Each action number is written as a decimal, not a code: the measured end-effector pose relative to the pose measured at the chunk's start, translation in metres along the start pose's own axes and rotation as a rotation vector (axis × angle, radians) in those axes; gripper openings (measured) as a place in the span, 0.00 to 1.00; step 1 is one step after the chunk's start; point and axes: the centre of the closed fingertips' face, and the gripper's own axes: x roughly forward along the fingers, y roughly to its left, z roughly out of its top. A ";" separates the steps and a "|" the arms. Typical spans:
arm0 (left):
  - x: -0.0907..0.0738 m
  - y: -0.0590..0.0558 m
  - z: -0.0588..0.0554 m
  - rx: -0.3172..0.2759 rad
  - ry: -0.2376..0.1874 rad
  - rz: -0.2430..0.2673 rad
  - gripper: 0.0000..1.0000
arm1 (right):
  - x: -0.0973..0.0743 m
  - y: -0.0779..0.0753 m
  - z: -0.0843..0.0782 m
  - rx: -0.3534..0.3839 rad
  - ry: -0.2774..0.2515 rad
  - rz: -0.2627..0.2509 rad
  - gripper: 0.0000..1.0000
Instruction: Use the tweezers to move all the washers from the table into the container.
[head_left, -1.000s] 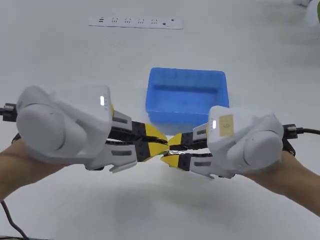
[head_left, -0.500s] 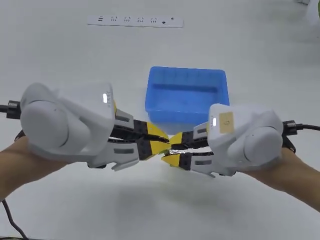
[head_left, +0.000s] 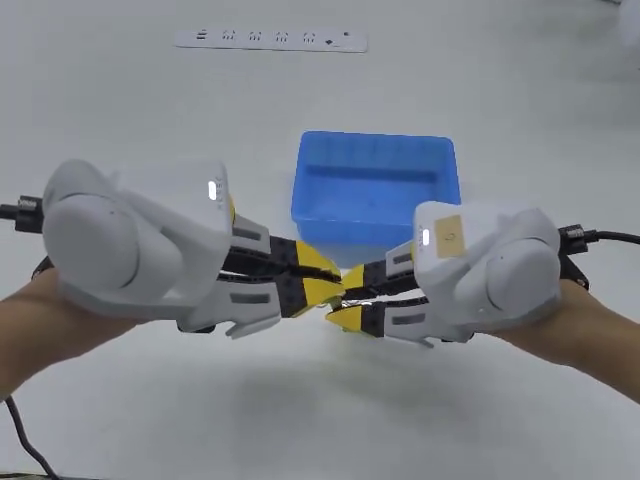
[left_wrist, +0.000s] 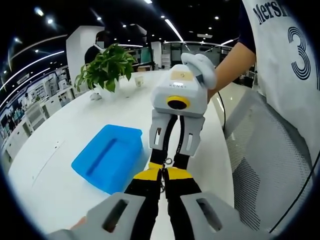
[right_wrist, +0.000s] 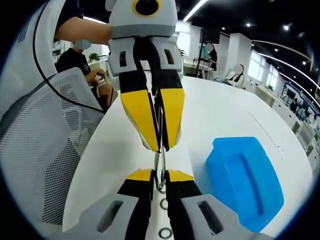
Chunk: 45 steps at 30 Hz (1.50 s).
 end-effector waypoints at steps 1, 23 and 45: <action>0.000 0.000 0.000 -0.002 -0.002 0.002 0.07 | 0.000 0.000 0.000 0.007 -0.002 -0.001 0.10; -0.020 0.015 0.029 -0.008 -0.046 0.015 0.07 | -0.016 -0.018 0.030 -0.032 -0.023 -0.063 0.09; -0.017 0.059 0.072 0.065 -0.084 0.017 0.07 | -0.045 -0.074 0.051 -0.022 -0.093 -0.164 0.10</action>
